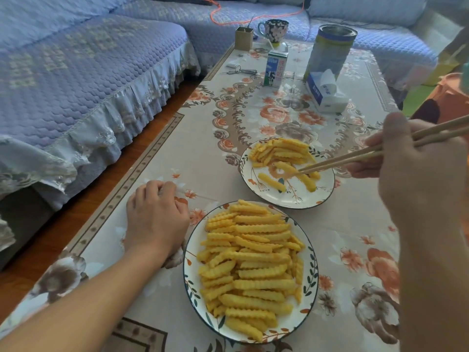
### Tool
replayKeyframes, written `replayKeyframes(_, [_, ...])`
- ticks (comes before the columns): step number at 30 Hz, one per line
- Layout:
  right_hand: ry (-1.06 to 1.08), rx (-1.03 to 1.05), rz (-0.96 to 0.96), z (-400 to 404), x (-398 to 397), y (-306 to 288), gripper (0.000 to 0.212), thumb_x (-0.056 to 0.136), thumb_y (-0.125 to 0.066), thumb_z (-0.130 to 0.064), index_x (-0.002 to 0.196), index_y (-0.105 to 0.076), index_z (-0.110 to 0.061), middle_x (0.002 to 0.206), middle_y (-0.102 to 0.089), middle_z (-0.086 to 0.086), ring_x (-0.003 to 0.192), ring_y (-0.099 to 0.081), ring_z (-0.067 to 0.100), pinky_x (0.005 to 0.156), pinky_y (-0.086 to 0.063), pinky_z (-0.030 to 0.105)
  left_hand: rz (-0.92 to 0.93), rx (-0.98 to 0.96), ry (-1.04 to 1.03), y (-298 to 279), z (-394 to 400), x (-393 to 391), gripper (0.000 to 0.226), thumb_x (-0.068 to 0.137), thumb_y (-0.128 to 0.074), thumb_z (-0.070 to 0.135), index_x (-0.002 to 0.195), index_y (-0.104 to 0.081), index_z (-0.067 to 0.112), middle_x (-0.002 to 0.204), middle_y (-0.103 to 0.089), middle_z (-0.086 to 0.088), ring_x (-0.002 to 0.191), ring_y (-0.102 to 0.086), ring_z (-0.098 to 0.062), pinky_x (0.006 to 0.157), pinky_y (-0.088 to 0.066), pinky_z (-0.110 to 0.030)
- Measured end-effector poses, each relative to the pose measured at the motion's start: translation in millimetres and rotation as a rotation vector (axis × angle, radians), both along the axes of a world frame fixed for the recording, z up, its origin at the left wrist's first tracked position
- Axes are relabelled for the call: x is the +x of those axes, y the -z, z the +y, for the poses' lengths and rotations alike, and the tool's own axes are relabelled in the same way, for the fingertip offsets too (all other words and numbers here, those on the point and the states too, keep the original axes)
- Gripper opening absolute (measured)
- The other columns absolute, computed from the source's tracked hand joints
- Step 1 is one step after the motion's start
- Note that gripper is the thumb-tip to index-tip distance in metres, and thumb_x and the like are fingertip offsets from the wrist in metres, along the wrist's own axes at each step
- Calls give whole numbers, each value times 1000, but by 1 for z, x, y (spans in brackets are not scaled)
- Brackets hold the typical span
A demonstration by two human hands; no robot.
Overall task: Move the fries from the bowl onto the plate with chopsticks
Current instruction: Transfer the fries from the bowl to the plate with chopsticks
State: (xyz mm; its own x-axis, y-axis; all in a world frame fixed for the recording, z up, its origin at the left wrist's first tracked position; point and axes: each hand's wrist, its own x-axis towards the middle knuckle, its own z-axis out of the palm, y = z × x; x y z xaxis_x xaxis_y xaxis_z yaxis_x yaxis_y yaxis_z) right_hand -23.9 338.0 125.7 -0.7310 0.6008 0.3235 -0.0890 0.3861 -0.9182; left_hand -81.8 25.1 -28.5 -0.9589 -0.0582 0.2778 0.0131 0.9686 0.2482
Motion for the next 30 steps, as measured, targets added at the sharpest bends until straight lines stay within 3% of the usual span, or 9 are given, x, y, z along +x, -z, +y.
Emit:
replayKeyframes(5, [-245,-147,-40,0,8,-16,44,106,-52,-32,70,-62,-10,51,-65,11,44,-67,30,46,-60,38,0,1,1,-1,1,1,23,87,-58,17,109,-64,12,115,-59,-14,108,-51,-35,96,-42,-52])
replayKeyframes(9, [-439,-136,-129,-13,16,-21,43,92,-56,-37,73,-64,1,53,-63,17,45,-65,35,46,-60,42,3,2,-1,-2,0,1,29,88,-50,22,111,-64,12,116,-59,-14,108,-52,-35,96,-43,-51])
replayKeyframes(13, [-520,-61,-220,-17,15,-19,42,86,-61,-40,70,-68,-1,55,-64,20,46,-66,35,48,-60,41,9,13,5,-4,2,3,41,84,-40,28,112,-65,12,115,-60,-14,107,-53,-35,94,-44,-51])
replayKeyframes(17, [-390,-119,-120,-7,10,-15,36,99,-60,-26,75,-68,-2,60,-66,21,47,-66,32,48,-60,36,6,13,2,-4,2,2,33,86,-47,23,112,-65,12,115,-60,-15,107,-53,-36,94,-44,-52])
replayKeyframes(20, [-227,-100,-69,2,-1,-1,35,104,-57,-29,79,-69,-8,63,-71,13,52,-71,29,52,-62,34,-4,3,5,-2,1,2,28,87,-54,18,112,-64,12,115,-60,-15,107,-52,-35,95,-44,-52])
replayKeyframes(27, [-204,-26,-149,-3,-17,29,33,102,-61,-34,82,-72,-11,60,-71,10,56,-74,28,63,-63,42,-5,-8,5,-2,1,2,28,88,-52,19,112,-64,12,115,-60,-15,107,-52,-35,95,-44,-52])
replayKeyframes(30, [-190,7,-153,-5,-18,32,36,103,-58,-34,81,-71,-10,61,-71,13,55,-73,27,60,-64,40,-8,-8,5,-2,0,1,26,88,-56,18,112,-64,12,116,-59,-15,108,-52,-35,95,-44,-52])
